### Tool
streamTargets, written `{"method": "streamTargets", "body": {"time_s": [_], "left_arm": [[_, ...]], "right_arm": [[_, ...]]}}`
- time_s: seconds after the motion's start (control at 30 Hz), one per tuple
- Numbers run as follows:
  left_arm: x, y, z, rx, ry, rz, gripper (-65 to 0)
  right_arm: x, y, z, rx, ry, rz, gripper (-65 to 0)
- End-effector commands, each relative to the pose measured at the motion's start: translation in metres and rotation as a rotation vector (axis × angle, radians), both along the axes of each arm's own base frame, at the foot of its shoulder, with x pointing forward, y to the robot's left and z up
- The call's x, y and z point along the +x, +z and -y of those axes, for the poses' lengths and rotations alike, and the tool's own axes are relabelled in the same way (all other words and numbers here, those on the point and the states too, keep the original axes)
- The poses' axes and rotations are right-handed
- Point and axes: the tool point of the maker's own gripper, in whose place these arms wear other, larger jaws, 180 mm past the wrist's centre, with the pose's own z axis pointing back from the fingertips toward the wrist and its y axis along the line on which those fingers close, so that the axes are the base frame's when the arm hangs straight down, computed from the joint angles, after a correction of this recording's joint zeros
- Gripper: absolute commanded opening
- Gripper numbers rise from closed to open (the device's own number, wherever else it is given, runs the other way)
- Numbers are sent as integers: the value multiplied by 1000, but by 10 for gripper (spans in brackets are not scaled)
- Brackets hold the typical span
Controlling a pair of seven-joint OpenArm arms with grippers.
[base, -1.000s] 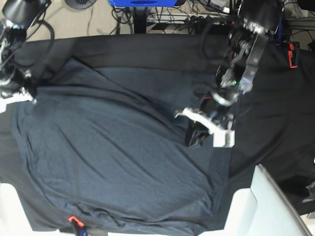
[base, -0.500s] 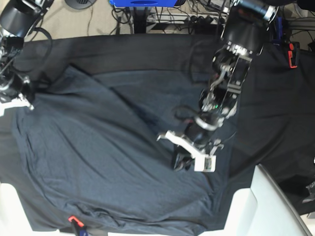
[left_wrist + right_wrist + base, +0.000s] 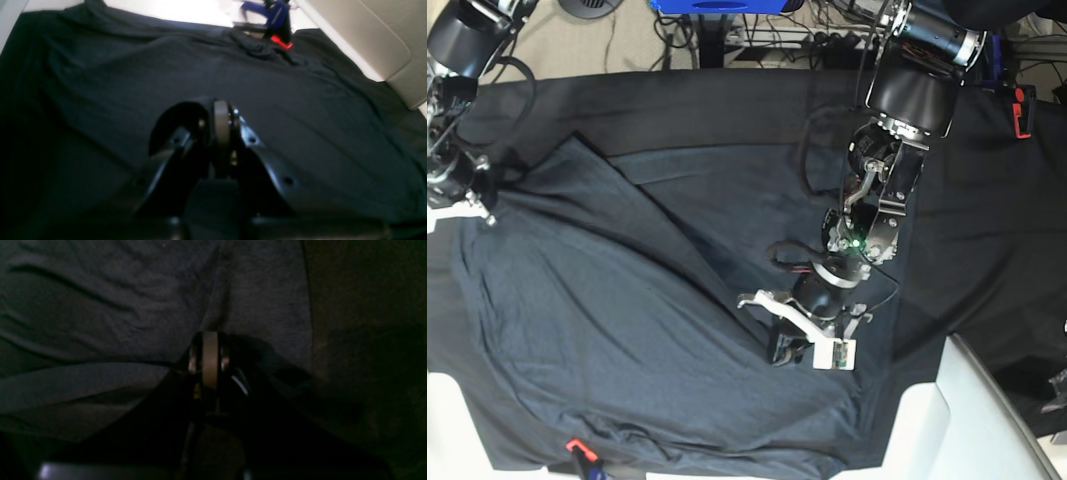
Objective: Fold the T-shirt properly
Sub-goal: 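Drag the grasped shirt edge with the left gripper across the shirt, then move the left gripper back toward the shirt's shoulder edge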
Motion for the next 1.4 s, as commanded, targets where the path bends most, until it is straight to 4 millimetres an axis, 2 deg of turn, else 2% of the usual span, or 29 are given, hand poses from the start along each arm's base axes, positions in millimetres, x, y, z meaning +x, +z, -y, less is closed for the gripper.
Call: {"method": "streamTargets", "body": {"time_s": [0.0,0.13,0.17,0.2,0.27,0.37,0.4,0.57,0.67,0.73,0.83,0.93,1.0,1.1,1.2,1.37], "left_arm": [[9,14,-2,-9,9,46,-650],[7,-4,-10,3,30,0,-650],[6,-10,-12,5,33,-14,-650],[8,-10,-13,7,35,-16,-650],[13,-10,-17,13,40,-19,-650],[19,-6,-20,16,47,-9,-650],[19,-5,-22,14,52,-7,-650],[28,19,-62,-40,174,47,-382],[20,35,-84,-57,224,92,-273],[6,44,-99,-41,243,124,-242],[-25,53,-114,25,218,153,-245],[-64,48,-127,100,181,128,-247],[-89,34,-133,124,159,78,-247],[-123,5,-134,50,170,-36,-247],[-155,-24,-136,-21,198,-147,-247],[-195,-62,-143,-81,252,-288,-245]], "right_arm": [[12,14,11,-30,-6,47,-644],[12,14,11,-30,-3,48,-635],[13,15,10,-31,1,51,-609],[13,16,11,-33,2,53,-578],[15,18,11,-37,3,61,-471],[23,32,14,-62,9,97,-311],[26,37,16,-73,10,110,-282],[34,67,13,-147,122,207,-276],[26,80,11,-200,183,233,-276],[14,80,11,-222,202,219,-276],[-13,73,13,-241,213,176,-276],[-42,62,23,-240,171,127,-276],[-61,49,26,-199,94,103,-276],[-76,31,23,-145,37,73,-276],[-73,17,13,-97,70,75,-276],[-73,-11,-2,2,68,46,-282]]}}
